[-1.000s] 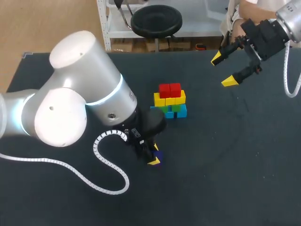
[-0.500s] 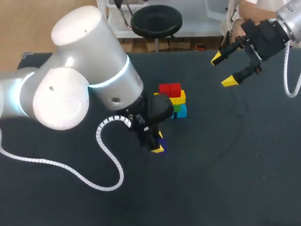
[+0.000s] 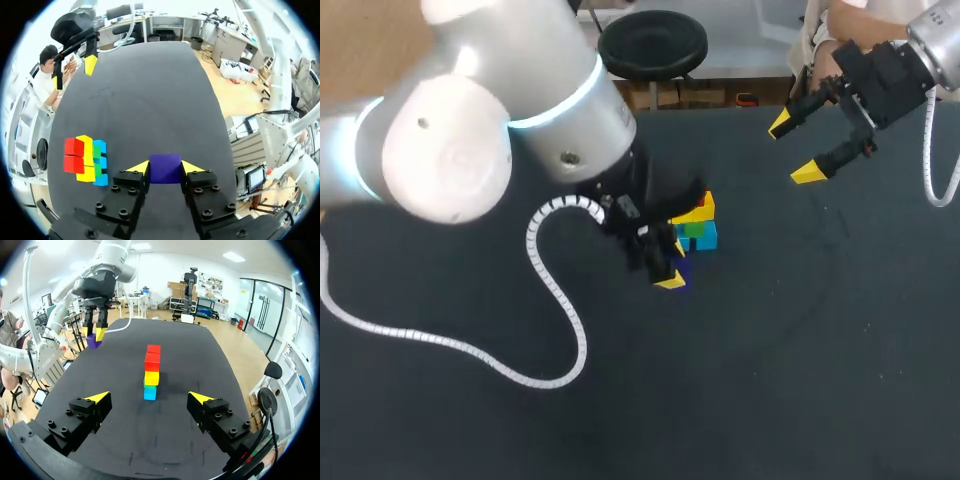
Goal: Place the blue cubes, place green cubes on the blue cubes, place the yellow cubes on the green cubes, then place the red cubes on the yellow cubes, and place purple cube on the red cubes.
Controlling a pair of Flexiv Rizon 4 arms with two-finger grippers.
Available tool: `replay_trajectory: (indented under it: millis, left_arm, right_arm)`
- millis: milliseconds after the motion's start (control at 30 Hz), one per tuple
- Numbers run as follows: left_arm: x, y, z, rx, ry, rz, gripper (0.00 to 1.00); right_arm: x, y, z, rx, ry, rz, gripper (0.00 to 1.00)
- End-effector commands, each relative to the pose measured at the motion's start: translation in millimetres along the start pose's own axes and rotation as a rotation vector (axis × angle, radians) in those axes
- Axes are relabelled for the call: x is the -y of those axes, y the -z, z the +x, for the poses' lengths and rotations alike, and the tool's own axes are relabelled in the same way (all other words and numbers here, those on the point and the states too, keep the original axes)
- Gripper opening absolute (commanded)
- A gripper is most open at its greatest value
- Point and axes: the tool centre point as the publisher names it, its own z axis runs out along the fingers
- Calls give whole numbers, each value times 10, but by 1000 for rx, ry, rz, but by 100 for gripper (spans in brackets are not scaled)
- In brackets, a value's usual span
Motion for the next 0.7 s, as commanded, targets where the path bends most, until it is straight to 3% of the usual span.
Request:
replay_trajectory:
  millis: [33, 300, 700]
  left_arm:
    - [-126, 70, -93, -35, -10, 18, 0]
    - [-175, 161, -204, -43, -120, -9, 0]
    - [-175, 161, -204, -43, -120, -9, 0]
  right_arm:
    - [-5, 0, -3, -1, -1, 1, 100]
    - [-5, 0, -3, -1, -1, 1, 100]
    - [-5, 0, -3, -1, -1, 1, 100]
